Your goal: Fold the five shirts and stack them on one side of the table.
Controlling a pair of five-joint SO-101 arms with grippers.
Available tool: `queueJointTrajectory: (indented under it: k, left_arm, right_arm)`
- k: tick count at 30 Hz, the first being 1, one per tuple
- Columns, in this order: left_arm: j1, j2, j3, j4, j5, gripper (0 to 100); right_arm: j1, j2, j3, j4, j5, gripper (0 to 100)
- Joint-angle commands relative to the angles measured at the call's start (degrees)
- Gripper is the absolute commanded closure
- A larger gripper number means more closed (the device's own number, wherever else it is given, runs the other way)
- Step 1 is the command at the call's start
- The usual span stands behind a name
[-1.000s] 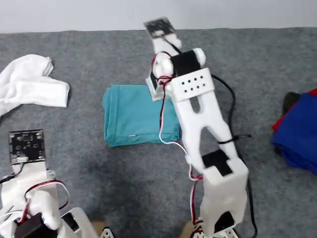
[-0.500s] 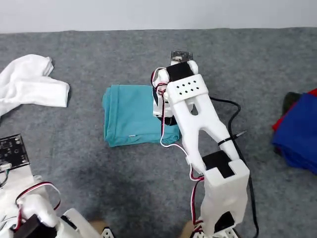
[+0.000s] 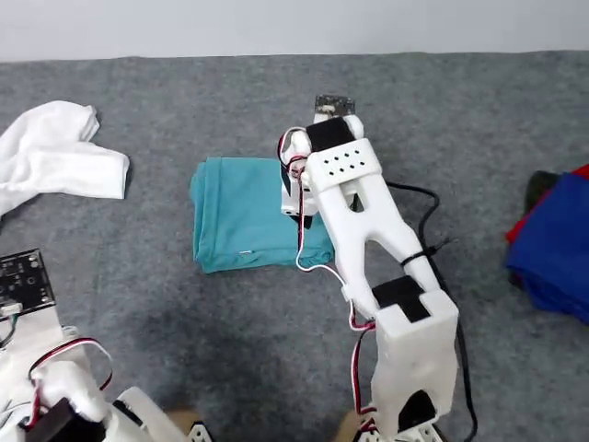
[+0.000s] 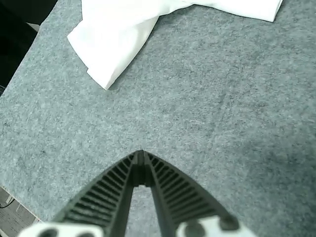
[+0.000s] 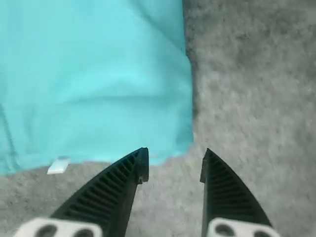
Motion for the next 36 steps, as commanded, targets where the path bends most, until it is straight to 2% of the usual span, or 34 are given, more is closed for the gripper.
queueJointTrajectory:
  k: [1,18,25,27,31,36]
  left_arm:
    - [-0.35,0.09,-1.89,0.18,-0.35,100]
    - [-0.26,-0.18,-1.80,0.18,-0.35,100]
    - [-0.26,-0.18,-1.80,0.18,-0.26,100]
    - [-0.26,-0.18,-1.80,0.18,-0.26,100]
    - [-0.26,-0.18,-1.80,0.18,-0.26,100]
    - [-0.26,-0.18,-1.80,0.18,-0.26,100]
  right_arm:
    - [0.66,1.54,-0.18,-2.77,-0.53,80.8]
    - [0.40,11.82,-0.53,-7.34,-0.35,80.7]
    - [0.57,13.93,-0.53,-5.41,-0.62,81.3]
    - [0.75,13.85,-0.53,-4.00,-0.62,84.6]
    - [1.80,13.85,-0.53,-1.71,-0.26,99.8]
    - [5.14,13.76,-0.53,1.19,-0.18,98.9]
